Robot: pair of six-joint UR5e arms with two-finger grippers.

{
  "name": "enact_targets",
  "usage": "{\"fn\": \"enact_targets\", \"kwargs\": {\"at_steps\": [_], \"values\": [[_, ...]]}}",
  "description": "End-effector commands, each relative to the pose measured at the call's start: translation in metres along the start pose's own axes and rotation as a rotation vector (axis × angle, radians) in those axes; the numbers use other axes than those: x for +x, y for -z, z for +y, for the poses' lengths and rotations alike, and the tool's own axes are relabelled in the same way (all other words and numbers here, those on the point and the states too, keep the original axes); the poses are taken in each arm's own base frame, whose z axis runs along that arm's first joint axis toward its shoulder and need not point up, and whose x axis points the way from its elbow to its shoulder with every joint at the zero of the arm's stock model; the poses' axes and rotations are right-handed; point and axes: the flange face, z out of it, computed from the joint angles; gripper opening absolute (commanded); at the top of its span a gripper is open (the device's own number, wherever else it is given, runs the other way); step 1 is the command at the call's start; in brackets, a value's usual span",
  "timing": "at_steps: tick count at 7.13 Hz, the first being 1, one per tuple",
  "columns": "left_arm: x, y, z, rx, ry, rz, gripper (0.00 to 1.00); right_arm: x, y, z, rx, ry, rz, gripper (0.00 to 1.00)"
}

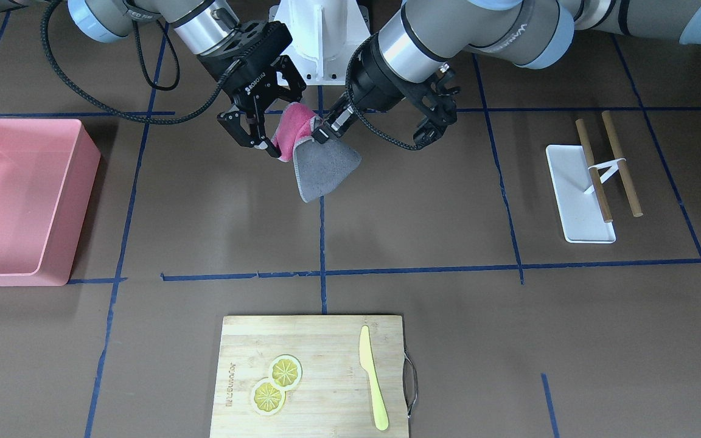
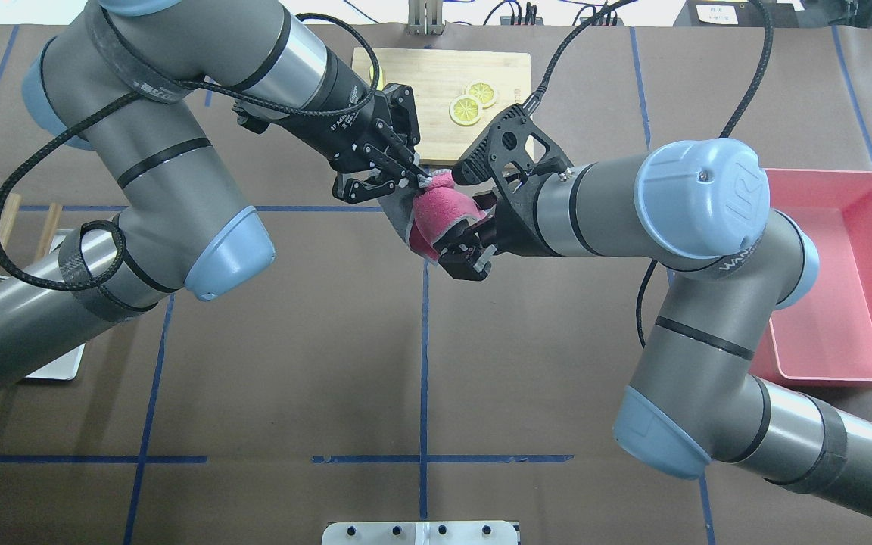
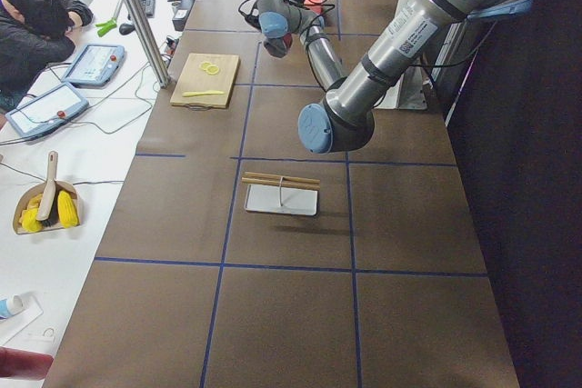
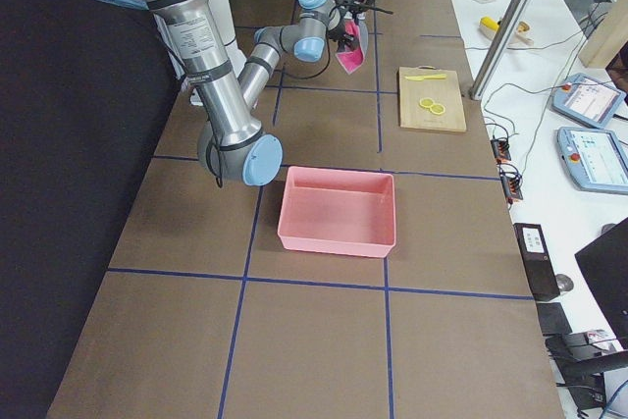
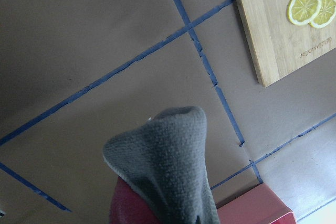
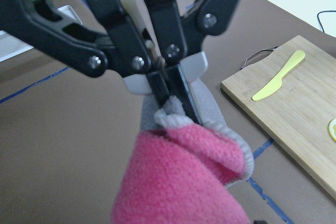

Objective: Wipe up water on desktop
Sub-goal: 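Open the left gripper and withdraw it while the right gripper holds the cloth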

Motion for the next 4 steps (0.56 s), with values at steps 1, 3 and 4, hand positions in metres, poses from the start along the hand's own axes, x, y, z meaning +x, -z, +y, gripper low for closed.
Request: {"fn": "enact_targets", "kwargs": {"at_steps": [1, 3, 4], "values": [[-0.0005, -0.0005, -0.0005, 0.000, 0.000, 0.000, 0.02, 0.0006, -0.0019, 0.0025, -0.010, 0.001, 0.002, 0.14], [-0.0008, -0.0013, -0.0020, 0.001, 0.000, -0.002, 0.03, 0.0006, -0.0019, 0.0025, -0.010, -0.003, 0.002, 0.00], [-0.0009, -0.0008, -0.0014, 0.000, -0.001, -0.001, 0.03, 0.0006, -0.0019, 0.0025, -0.010, -0.003, 0.002, 0.00]]}}
